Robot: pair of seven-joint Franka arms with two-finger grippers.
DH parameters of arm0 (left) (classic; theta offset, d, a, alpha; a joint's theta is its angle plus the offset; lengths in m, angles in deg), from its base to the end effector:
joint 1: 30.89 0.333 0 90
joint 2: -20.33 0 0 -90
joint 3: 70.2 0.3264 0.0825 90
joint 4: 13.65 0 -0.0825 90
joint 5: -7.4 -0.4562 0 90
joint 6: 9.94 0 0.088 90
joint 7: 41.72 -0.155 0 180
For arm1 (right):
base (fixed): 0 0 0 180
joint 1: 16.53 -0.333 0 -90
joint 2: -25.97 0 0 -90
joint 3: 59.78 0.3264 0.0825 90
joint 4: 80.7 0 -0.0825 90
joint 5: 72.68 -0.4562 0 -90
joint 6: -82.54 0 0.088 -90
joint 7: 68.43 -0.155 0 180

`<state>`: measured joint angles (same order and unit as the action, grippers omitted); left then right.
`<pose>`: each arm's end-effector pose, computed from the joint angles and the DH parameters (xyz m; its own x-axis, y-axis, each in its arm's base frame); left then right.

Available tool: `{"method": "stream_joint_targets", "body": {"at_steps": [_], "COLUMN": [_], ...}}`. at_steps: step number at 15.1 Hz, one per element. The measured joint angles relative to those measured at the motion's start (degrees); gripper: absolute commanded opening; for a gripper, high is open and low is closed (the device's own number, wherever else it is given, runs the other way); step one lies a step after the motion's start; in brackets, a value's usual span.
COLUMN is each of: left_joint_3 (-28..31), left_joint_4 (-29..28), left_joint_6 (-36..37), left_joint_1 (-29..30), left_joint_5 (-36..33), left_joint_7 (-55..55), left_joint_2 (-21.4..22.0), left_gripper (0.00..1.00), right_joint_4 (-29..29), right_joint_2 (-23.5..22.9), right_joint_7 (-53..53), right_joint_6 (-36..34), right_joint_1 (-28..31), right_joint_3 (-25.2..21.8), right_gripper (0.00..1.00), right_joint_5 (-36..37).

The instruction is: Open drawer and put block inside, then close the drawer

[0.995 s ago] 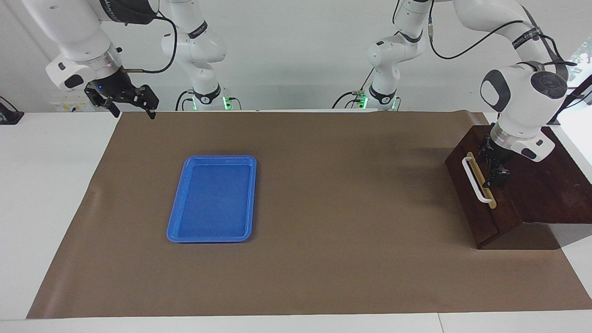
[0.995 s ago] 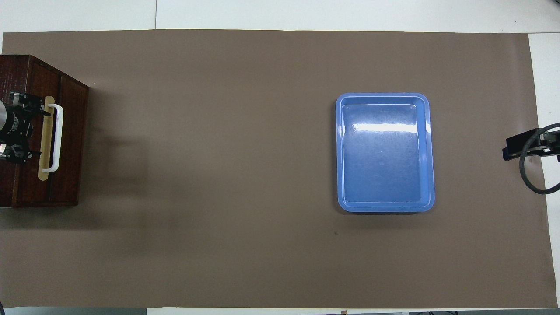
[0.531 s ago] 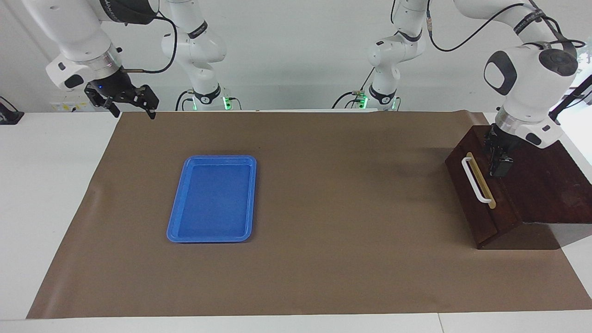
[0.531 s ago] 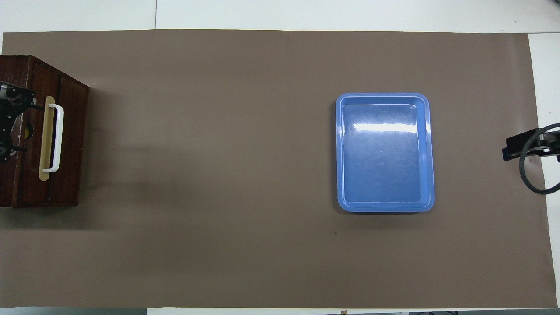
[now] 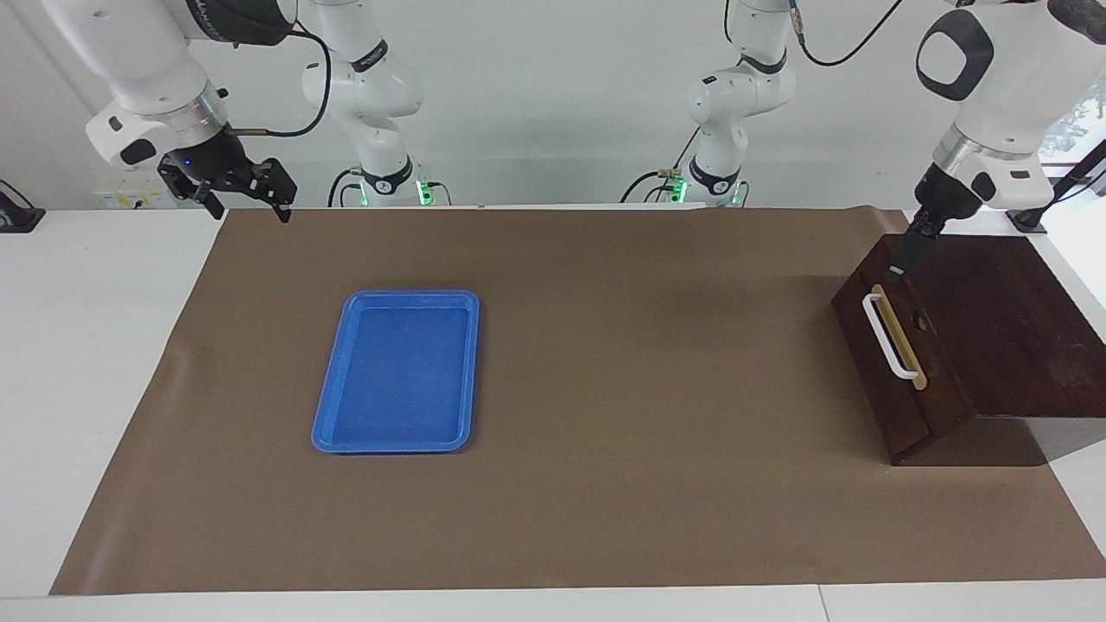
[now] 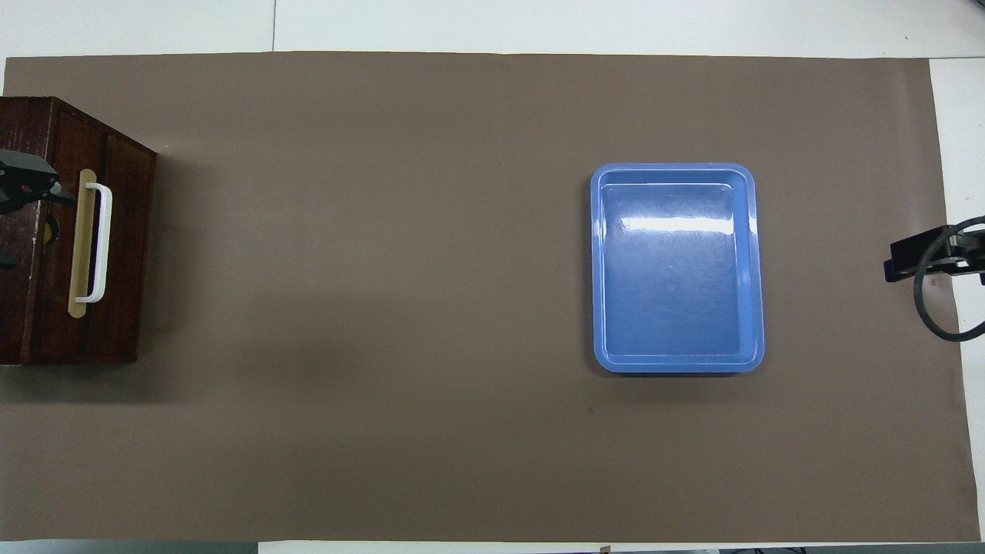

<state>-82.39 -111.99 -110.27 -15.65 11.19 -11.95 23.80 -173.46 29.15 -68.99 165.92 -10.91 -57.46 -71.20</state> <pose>0.6266 0.0217 0.5607 0.8330 0.5505 0.0548 0.5447 -0.8335 0.0925 0.5894 -0.0377 0.5858 0.9917 -0.0703 -0.1077 -0.0675 -0.9973 0.0291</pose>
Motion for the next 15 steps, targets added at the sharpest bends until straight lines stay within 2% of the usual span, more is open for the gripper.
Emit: {"method": "stream_joint_targets", "body": {"at_steps": [5, 15], "left_joint_3": [0.0, -0.3], "left_joint_4": [0.4, 0.3], "left_joint_6": [2.2, 8.5], "left_joint_1": [0.0, -1.9], "left_joint_5": [0.2, 0.2], "left_joint_7": [-20.0, -23.6], "left_joint_2": [2.7, 3.8], "left_gripper": [1.00, 1.00], "right_joint_4": [0.1, 0.1], "right_joint_2": [0.0, 0.0], "right_joint_7": [0.0, 0.0], "right_joint_6": [0.0, 0.0], "right_joint_1": [0.1, 0.1], "right_joint_3": [-0.2, -0.2], "right_gripper": [1.00, 1.00], "right_joint_5": [0.0, 0.0]}}
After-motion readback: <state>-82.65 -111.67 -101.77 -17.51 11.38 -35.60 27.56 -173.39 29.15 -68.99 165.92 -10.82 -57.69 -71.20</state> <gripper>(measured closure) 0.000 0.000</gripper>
